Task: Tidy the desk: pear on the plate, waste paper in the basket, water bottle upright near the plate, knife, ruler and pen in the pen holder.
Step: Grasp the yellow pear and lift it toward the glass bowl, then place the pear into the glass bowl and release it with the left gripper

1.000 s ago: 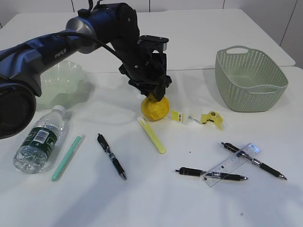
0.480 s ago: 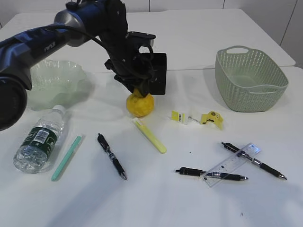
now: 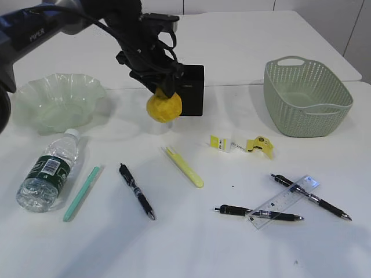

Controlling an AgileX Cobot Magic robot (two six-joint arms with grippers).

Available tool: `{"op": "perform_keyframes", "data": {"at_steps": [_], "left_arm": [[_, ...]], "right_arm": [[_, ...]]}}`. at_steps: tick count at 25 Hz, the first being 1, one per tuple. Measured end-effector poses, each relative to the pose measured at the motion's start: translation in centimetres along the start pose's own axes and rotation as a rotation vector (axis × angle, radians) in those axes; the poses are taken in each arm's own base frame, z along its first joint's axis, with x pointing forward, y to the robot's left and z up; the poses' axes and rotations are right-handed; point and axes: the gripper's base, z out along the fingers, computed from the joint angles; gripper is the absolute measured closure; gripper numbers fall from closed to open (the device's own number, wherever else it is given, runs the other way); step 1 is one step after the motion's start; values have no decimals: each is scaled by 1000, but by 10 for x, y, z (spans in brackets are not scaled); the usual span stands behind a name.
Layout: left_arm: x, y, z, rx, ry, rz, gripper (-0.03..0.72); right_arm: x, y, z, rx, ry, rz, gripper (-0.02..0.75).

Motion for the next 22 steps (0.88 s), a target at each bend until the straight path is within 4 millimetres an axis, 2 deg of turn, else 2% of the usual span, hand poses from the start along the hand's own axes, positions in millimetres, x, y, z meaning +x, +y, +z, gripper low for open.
{"op": "perform_keyframes", "data": {"at_steps": [13, 22], "left_arm": [[-7, 38, -61, -54, -102, -61, 399], [-1, 83, -93, -107, -145, -139, 399]], "right_arm": [[0, 1, 0, -13, 2, 6, 435], [0, 1, 0, -15, 2, 7, 435]]}}
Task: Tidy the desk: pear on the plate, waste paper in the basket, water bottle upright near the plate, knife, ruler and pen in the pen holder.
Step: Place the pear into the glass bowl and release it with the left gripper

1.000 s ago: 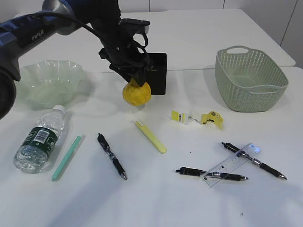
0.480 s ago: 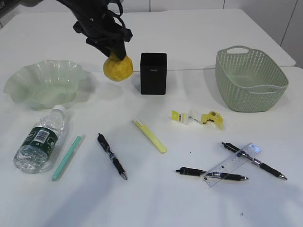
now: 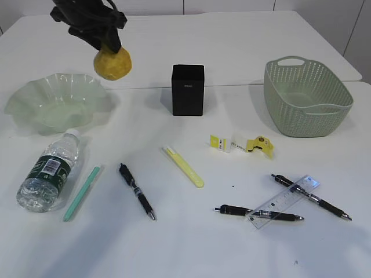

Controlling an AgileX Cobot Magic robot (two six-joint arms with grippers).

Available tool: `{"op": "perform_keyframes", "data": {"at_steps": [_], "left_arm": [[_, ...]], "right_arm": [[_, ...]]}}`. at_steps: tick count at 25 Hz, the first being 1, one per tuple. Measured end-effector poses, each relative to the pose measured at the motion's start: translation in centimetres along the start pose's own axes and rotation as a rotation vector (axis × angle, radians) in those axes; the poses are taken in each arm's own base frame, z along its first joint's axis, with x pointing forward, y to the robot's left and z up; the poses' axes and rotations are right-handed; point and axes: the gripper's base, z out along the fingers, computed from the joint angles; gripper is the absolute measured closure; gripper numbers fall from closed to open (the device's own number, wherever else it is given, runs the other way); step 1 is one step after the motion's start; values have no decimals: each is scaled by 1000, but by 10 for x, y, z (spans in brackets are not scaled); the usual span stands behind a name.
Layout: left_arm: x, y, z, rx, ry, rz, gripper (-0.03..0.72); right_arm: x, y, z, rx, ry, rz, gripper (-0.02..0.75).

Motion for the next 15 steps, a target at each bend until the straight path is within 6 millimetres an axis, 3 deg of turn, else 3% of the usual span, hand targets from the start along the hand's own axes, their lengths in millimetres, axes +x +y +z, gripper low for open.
{"op": "perform_keyframes", "data": {"at_steps": [15], "left_arm": [[13, 102, -22, -101, -23, -177, 398]], "right_arm": [[0, 0, 0, 0, 0, 0, 435]]}}
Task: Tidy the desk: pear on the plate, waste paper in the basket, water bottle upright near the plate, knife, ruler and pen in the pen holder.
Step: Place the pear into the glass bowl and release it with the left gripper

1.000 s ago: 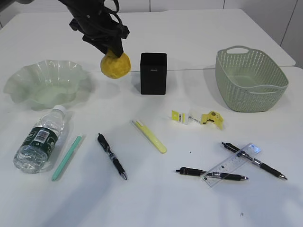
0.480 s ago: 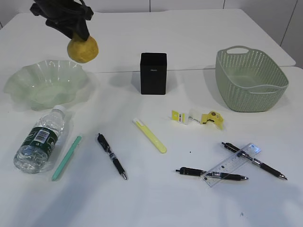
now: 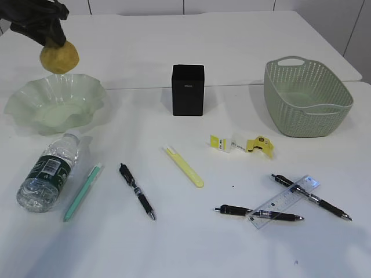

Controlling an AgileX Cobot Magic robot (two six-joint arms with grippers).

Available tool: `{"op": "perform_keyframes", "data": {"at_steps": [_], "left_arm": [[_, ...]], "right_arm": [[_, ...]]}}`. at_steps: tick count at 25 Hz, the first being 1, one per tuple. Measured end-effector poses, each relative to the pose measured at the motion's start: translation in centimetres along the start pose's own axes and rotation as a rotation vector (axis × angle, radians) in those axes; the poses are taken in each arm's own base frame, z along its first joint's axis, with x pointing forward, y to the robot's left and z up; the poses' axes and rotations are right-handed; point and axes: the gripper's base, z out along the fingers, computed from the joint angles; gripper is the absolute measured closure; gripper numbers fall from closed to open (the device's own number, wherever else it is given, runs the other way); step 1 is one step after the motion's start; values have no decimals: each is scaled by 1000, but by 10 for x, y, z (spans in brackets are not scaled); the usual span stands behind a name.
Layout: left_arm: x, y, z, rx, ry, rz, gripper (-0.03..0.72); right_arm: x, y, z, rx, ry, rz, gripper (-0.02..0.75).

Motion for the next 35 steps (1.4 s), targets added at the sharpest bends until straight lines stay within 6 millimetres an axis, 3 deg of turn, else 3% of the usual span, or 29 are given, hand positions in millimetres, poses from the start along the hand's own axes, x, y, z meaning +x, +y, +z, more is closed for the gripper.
{"op": "perform_keyframes", "data": {"at_steps": [9, 35], "left_arm": [[2, 35, -5, 6, -11, -81, 398], [33, 50, 68, -3, 166, -110, 398]], "right_arm": [[0, 3, 0, -30, 4, 14, 435], [0, 4, 0, -44, 5, 21, 435]]}}
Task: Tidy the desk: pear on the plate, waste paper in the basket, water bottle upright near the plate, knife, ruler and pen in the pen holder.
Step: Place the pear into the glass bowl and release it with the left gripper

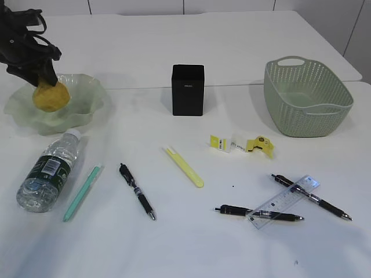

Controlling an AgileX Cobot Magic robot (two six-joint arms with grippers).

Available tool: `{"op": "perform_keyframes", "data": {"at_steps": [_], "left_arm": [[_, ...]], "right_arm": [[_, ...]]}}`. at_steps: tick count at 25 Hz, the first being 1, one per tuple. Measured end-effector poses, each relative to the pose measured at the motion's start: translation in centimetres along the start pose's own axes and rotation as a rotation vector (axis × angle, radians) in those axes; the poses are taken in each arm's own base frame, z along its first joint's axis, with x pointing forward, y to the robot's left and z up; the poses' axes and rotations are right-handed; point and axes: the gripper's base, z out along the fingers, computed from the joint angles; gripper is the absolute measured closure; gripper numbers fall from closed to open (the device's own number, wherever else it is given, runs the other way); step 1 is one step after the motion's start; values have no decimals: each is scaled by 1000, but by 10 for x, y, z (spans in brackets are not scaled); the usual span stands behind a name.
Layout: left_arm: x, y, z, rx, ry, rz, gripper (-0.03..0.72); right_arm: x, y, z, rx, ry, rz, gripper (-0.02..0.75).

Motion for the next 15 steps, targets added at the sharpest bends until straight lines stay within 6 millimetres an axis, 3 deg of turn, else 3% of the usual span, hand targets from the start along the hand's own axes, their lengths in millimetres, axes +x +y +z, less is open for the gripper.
{"op": "perform_keyframes", "data": {"at_steps": [8, 15], "left_arm": [[-1, 2, 1, -16, -6, 5, 398], [4, 7, 19, -18, 27, -2, 398]], "right_arm": [[0, 0, 0, 0, -2, 0, 435], [0, 0, 0, 0, -2, 0, 435]]}}
